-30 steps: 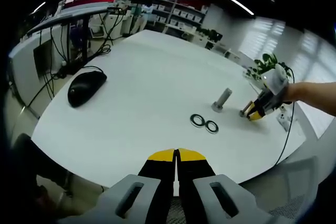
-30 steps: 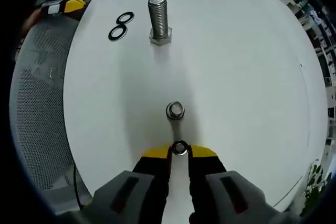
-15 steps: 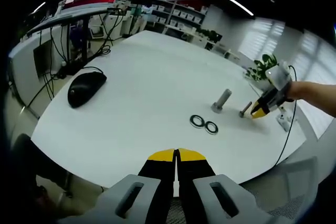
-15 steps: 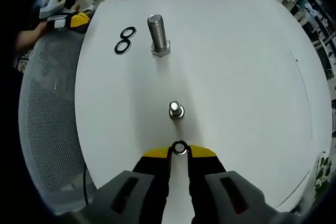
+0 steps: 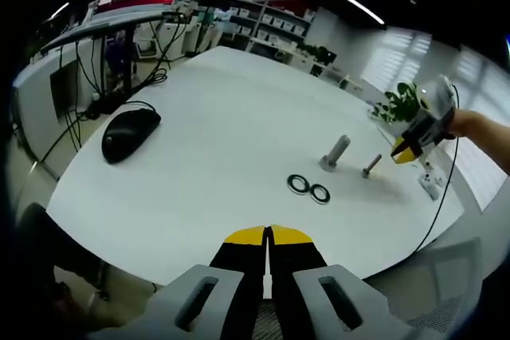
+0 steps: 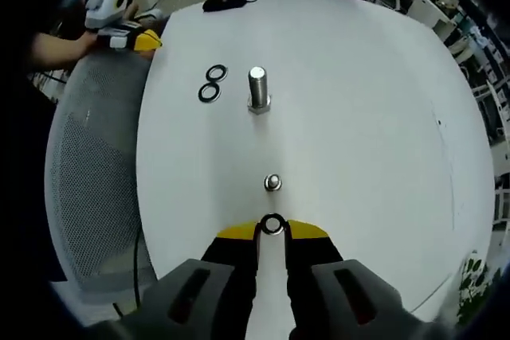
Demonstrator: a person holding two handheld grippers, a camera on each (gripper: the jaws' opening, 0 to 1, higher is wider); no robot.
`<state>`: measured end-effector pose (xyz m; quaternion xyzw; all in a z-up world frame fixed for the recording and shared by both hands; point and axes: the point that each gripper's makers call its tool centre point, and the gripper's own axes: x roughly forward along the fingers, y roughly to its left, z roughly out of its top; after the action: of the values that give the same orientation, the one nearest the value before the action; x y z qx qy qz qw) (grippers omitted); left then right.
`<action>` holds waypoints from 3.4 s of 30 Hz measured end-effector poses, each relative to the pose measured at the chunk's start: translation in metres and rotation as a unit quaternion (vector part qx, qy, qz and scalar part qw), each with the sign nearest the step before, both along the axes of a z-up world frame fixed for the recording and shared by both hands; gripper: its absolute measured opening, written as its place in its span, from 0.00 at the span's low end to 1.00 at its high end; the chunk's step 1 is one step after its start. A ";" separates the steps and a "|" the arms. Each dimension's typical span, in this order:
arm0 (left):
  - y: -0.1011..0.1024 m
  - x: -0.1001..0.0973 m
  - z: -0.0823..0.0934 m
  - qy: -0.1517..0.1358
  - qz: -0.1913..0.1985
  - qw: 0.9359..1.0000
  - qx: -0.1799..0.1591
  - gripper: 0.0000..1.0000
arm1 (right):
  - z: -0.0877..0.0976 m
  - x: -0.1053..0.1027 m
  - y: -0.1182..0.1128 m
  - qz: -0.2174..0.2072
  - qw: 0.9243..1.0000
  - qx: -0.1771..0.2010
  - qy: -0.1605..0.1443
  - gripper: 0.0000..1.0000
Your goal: Place the washer onto the threaded stud by aligning its center hole with the stud, sliding it down to the base, and recovering from edge contact or off-axis alignment until the washer reaches the visible bottom stop.
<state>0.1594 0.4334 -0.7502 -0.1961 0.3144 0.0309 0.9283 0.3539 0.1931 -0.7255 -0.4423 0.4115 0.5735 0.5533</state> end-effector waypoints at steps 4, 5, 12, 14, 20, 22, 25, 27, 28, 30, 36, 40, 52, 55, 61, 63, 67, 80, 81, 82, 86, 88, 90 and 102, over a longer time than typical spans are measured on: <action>0.001 0.000 0.000 -0.001 0.001 1.000 0.001 0.00 | 0.006 0.001 0.010 0.013 1.000 0.003 -0.005 0.14; 0.001 0.000 0.000 -0.001 0.001 1.000 0.002 0.00 | 0.006 0.002 0.012 0.015 1.000 0.003 -0.006 0.14; 0.001 0.001 0.001 -0.004 0.000 1.000 0.006 0.00 | 0.006 0.005 0.023 0.031 0.999 0.000 -0.012 0.14; 0.001 0.001 0.000 -0.003 0.000 1.000 0.007 0.00 | 0.005 0.005 0.024 0.033 0.999 -0.001 -0.013 0.14; 0.001 0.002 0.002 -0.008 0.000 1.000 0.005 0.00 | 0.001 0.004 0.026 0.043 0.999 -0.007 -0.013 0.14; 0.002 0.002 0.002 -0.008 0.001 1.000 0.004 0.00 | 0.000 0.004 0.026 0.044 0.999 -0.010 -0.012 0.14; 0.001 0.001 0.002 -0.008 0.001 1.000 0.004 0.00 | -0.002 0.003 0.027 0.047 0.999 -0.010 -0.009 0.14; 0.001 0.001 0.002 -0.008 0.001 1.000 0.004 0.00 | -0.003 0.003 0.028 0.050 0.999 -0.011 -0.009 0.14; 0.001 0.001 0.002 -0.007 0.001 1.000 0.004 0.00 | -0.004 0.003 0.028 0.050 0.999 -0.012 -0.008 0.14; 0.001 0.002 0.001 -0.008 0.001 1.000 0.004 0.00 | -0.005 0.001 0.029 0.051 0.999 -0.013 -0.004 0.14; 0.003 0.002 0.003 -0.012 0.010 1.000 -0.004 0.00 | -0.013 0.002 0.029 0.054 0.998 -0.021 -0.001 0.14; 0.003 0.002 0.002 -0.011 0.007 1.000 -0.003 0.00 | -0.018 0.002 0.030 0.049 0.999 -0.022 0.003 0.14; 0.002 0.002 0.003 -0.011 0.007 1.000 -0.003 0.00 | -0.040 0.002 0.031 0.044 0.998 -0.039 0.013 0.14; 0.002 0.002 0.002 -0.012 0.007 1.000 -0.004 0.00 | -0.050 0.001 0.031 0.044 0.998 -0.044 0.013 0.14; 0.001 0.002 0.003 -0.013 0.006 1.000 -0.007 0.00 | -0.063 0.002 0.029 0.045 0.998 -0.047 0.014 0.14; 0.001 0.003 0.003 -0.014 0.006 1.000 -0.009 0.00 | -0.066 0.002 0.028 0.034 0.998 -0.047 0.017 0.14; 0.002 0.003 0.002 -0.012 0.006 1.000 -0.009 0.00 | -0.062 0.002 0.030 0.021 0.999 -0.030 0.017 0.16; 0.001 0.002 0.002 -0.010 0.005 1.000 -0.007 0.00 | -0.043 -0.002 0.029 -0.007 1.000 0.021 0.017 0.29; 0.001 0.002 0.002 -0.009 0.005 1.000 -0.007 0.00 | -0.039 -0.002 0.030 -0.005 1.000 0.028 0.012 0.29; 0.001 0.002 0.002 -0.009 0.005 1.000 -0.007 0.00 | -0.035 -0.002 0.032 -0.008 0.999 0.032 0.010 0.30; 0.001 0.002 0.002 -0.010 0.005 1.000 -0.007 0.00 | -0.018 -0.007 0.042 -0.005 0.998 0.059 0.003 0.33; 0.001 0.002 0.002 -0.009 0.004 1.000 -0.006 0.00 | -0.013 -0.011 0.048 0.002 0.998 0.069 -0.001 0.37; 0.001 0.002 0.002 -0.009 0.004 1.000 -0.006 0.00 | -0.007 -0.017 0.056 0.017 0.997 0.079 -0.011 0.43; 0.002 0.002 0.003 -0.013 0.006 1.000 -0.008 0.00 | 0.012 -0.056 0.098 0.062 0.991 0.120 -0.002 0.44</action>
<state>0.1616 0.4352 -0.7476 -0.2061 0.3015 0.0312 0.9304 0.2978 0.2912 -0.7135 -0.3990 0.3103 0.6511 0.5662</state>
